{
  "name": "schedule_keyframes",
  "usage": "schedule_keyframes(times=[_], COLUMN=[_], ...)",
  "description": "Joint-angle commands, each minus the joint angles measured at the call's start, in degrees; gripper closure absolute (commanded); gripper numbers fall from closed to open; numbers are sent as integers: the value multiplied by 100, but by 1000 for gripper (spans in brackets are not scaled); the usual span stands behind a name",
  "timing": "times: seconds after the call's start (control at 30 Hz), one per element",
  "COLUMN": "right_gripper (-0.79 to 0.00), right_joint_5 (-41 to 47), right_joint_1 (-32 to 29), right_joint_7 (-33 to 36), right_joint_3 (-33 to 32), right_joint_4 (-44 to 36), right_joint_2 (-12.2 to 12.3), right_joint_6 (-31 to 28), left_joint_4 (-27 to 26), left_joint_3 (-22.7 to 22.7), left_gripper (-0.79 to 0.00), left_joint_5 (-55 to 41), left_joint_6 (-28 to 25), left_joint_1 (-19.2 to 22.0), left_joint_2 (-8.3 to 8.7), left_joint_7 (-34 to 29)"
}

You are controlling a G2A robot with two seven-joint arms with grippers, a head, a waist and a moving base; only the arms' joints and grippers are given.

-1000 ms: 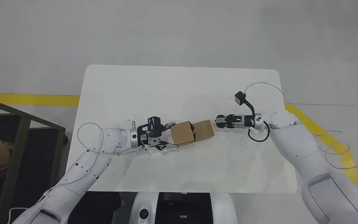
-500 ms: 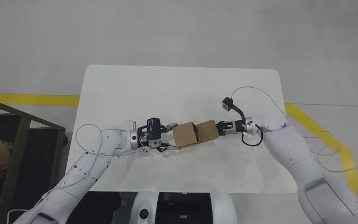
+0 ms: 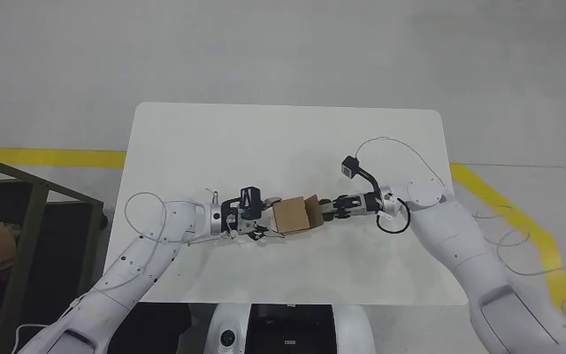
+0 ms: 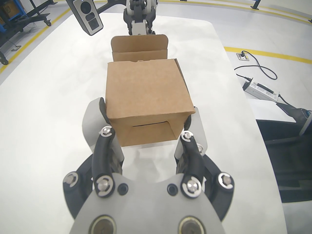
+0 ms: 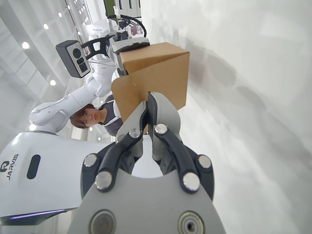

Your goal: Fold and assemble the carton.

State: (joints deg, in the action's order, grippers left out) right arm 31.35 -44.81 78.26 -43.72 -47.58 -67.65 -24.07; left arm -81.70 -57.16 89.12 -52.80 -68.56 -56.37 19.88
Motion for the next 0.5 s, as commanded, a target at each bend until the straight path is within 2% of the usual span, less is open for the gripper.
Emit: schedule_keyframes(times=[0.0,0.2,0.47], right_gripper=[0,0,0], right_joint_5=[74,106,163], right_joint_1=[-23,-2,51], right_joint_7=[78,213,286], right_joint_3=[-9,39,53], right_joint_4=[61,179,367], right_joint_2=[-5,-64,-147], right_joint_6=[141,325,267], left_joint_4=[15,49,211], left_joint_3=[24,124,225], left_gripper=[-425,-440,-523], left_joint_5=[15,38,85], left_joint_6=[7,-6,-35], left_joint_1=[12,83,166], left_joint_2=[-5,-29,-52], left_joint_7=[-57,-145,-184])
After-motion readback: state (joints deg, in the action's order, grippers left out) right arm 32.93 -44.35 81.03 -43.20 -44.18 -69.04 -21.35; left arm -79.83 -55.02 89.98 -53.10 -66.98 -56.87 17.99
